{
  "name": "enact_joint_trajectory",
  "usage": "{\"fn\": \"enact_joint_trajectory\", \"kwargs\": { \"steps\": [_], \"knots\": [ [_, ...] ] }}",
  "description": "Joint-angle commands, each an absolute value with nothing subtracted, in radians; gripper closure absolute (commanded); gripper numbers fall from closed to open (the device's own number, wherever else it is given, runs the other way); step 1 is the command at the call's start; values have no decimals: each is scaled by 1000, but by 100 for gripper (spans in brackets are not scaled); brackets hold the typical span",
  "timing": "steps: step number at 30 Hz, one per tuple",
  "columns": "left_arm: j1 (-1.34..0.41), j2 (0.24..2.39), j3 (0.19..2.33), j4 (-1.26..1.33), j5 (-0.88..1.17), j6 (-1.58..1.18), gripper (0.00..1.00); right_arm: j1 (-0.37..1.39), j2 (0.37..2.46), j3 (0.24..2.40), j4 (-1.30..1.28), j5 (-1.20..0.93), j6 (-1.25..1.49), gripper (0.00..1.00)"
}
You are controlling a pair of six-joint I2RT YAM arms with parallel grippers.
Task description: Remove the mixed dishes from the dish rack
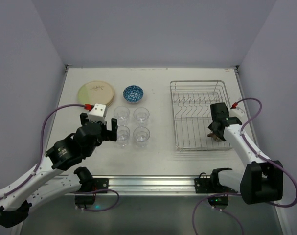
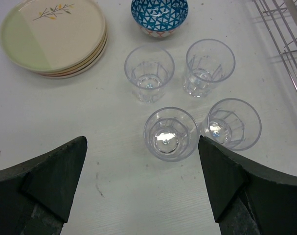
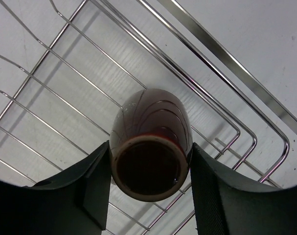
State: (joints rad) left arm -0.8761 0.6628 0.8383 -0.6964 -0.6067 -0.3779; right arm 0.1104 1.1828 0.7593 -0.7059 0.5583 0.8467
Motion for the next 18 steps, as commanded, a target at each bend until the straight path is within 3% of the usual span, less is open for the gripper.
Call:
{"fn": "enact_joint_trajectory", "kwargs": {
  "steps": [1,5,14,17,18],
  "knots": [
    [-882,667,838,-644,-606,-362,0,107,1137,764,-660,592,841,77],
    [-882,683,841,-647,-607,-364,0,107,1080,764,-649,571,804,90],
    [-882,649,870,-621,-499,-390,0,107,807,844,-559,327,598,100],
    [-882,632,880,-533,-316,-400,0,107,724,873,-487,87,534,100],
    [-882,626,879,-453,-245,-400,0,107,709,876,-459,-101,502,100]
  ]
}}
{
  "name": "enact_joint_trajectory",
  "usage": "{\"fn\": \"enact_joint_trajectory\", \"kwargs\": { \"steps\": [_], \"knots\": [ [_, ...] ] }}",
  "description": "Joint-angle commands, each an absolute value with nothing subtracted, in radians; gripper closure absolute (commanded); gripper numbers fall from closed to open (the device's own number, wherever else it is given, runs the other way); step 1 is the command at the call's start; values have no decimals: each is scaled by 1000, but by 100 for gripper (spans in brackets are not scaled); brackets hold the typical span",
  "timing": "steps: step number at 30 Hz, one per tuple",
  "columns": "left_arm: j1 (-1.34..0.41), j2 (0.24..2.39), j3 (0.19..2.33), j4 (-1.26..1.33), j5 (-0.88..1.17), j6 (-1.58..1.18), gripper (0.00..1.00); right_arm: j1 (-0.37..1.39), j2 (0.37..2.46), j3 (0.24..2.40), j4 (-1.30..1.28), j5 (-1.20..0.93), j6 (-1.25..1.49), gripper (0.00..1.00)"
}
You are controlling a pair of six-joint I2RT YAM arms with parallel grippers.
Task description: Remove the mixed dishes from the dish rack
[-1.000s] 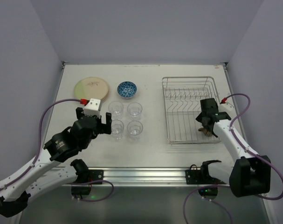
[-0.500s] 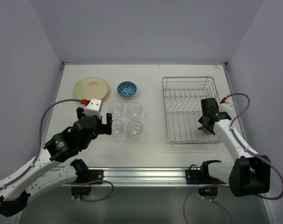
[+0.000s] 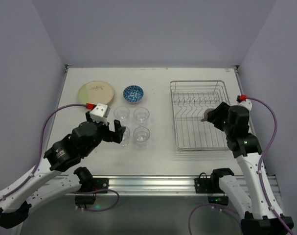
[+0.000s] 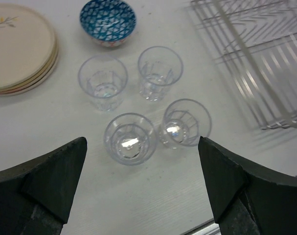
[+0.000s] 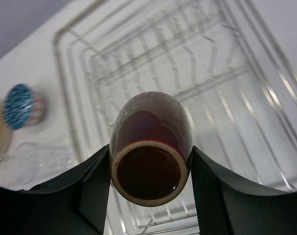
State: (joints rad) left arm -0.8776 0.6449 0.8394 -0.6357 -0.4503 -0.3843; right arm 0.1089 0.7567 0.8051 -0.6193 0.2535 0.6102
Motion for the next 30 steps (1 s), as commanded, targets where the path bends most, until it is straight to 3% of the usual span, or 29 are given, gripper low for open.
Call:
{"fn": "enact_joint_trajectory", "kwargs": {
  "steps": [1,7,10,20,24,27,30],
  "knots": [
    [-882,624,876,-405,-110,-405,0,107,686,882,-430,-198,497,100],
    [-882,687,885,-59,282,-492,0,107,631,830,-129,-842,535,100],
    [-882,753,917,34,333,-561,0,109,592,761,81,-993,584,100],
    [-896,966,879,477,629,-899,0,115,498,549,831,-1174,897,100],
    [-954,1026,874,553,632,-937,2,118,540,543,919,-1154,942,100],
    [-982,1055,868,624,641,-974,8,123,563,535,997,-1158,980,100],
    [-991,1081,873,664,640,-997,20,129,592,519,1104,-1166,1032,100]
  ]
}}
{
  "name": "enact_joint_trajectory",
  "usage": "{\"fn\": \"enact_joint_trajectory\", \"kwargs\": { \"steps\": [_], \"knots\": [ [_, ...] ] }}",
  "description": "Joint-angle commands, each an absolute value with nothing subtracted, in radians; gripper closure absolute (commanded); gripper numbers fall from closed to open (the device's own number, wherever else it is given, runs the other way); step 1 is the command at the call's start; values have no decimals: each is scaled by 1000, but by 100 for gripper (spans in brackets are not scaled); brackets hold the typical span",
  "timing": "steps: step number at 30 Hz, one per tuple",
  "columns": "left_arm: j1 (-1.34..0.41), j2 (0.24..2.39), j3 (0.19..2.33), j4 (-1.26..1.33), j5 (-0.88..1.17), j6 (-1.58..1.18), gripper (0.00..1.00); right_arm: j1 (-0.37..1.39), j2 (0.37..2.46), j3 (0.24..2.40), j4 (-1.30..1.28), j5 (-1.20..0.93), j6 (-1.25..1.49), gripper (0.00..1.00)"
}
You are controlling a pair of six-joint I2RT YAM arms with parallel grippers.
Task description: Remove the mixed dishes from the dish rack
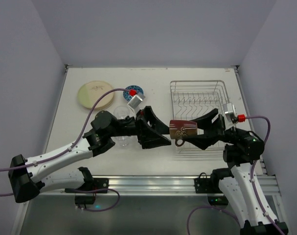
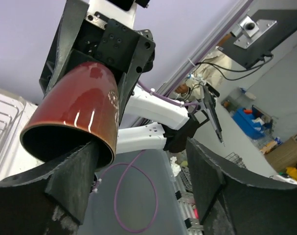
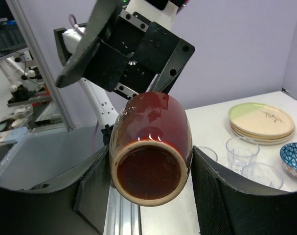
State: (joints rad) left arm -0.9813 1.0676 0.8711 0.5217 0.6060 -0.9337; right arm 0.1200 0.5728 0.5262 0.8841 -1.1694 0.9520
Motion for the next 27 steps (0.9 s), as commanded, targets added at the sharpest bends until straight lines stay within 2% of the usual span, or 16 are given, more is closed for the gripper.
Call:
{"fn": "enact_joint_trajectory", "kwargs": {
  "steps": [1,3,4,6,9,12,13,14,16,17,18,19,21,22,25,27],
  "knots": [
    [-992,1089,873,679,646,-1020,27,130,603,514,1121,-1163,1040,100],
    [-999,1115,874,733,655,-1055,30,135,612,506,1149,-1154,1037,100],
    [-1000,1126,876,745,660,-1063,39,140,618,502,1169,-1151,1034,100],
    [-1005,1149,882,759,661,-1077,45,150,640,500,1193,-1157,1037,100],
    [-1005,1167,879,758,646,-1078,60,169,660,491,1246,-1154,1046,100],
    [-1005,1180,880,746,635,-1068,81,178,663,480,1249,-1143,1029,100],
    [-1005,1183,884,744,634,-1063,95,181,663,474,1249,-1141,1026,100],
    [-1005,1186,887,724,630,-1055,100,183,664,471,1249,-1141,1025,100],
    [-1005,1177,903,659,617,-1014,100,183,663,463,1252,-1140,1019,100],
    [-1003,1167,916,606,601,-990,100,184,661,460,1243,-1134,1016,79],
    [-1005,1157,932,548,550,-913,100,183,647,451,1220,-1118,1003,49],
    [-1003,1128,981,379,510,-863,100,181,637,448,1118,-1094,952,2],
    [-1005,1094,1043,182,320,-710,100,181,589,462,937,-983,861,1],
    [-1005,1066,1111,-29,229,-666,100,183,572,477,678,-926,733,1],
    [-1002,1063,1225,-415,-88,-556,100,181,532,570,202,-633,535,1],
    [-1000,1077,1324,-581,-304,-523,100,181,528,629,35,-493,494,1]
  ]
}}
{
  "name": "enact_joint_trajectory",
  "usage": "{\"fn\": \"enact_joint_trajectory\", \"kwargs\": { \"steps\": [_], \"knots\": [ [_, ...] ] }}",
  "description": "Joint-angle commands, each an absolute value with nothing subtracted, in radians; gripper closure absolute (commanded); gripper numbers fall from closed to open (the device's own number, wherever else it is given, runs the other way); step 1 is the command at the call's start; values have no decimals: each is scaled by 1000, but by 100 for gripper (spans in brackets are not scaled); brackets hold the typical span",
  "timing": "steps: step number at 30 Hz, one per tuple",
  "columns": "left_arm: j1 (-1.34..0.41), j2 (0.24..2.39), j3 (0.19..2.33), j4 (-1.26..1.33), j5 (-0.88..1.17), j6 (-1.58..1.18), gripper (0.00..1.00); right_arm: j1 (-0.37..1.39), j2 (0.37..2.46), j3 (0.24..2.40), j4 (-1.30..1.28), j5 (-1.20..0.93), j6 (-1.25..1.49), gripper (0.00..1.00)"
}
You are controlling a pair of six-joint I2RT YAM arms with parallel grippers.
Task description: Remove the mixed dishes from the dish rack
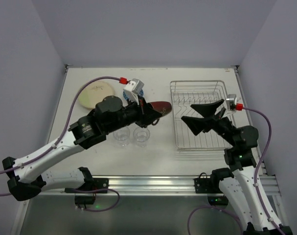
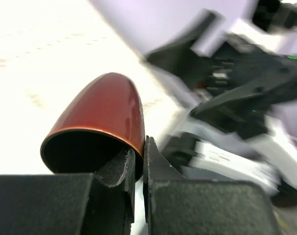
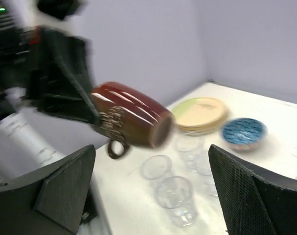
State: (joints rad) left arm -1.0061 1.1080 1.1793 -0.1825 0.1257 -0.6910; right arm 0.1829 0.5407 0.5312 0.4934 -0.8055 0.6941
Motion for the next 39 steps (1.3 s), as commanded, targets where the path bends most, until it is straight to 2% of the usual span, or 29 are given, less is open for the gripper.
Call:
{"fn": "enact_joint_trajectory", "kwargs": {
  "steps": [1,4,8,11,15,18,26,39],
  "knots": [
    [-985,1084,1342,-703,-355,-517,100,181,528,641,-85,-366,468,1],
    [-881,1113,1393,-915,-478,-511,100,181,544,669,-201,-223,466,1],
    [-634,1164,1407,-1043,-457,-477,100,181,603,681,-226,-251,477,1],
    [-450,1192,1397,-1046,-349,-407,100,183,650,689,-236,-265,477,1],
    [-322,1230,1350,-1014,-223,-341,100,181,676,706,-256,-262,463,1],
    [-232,1287,1231,-941,-119,-302,100,183,675,709,-264,-261,457,1],
    [-207,1396,1077,-830,-5,-302,100,181,693,687,-252,-287,449,1],
    [-202,1505,1094,-824,35,-279,100,181,703,675,-232,-328,442,1]
  ]
}}
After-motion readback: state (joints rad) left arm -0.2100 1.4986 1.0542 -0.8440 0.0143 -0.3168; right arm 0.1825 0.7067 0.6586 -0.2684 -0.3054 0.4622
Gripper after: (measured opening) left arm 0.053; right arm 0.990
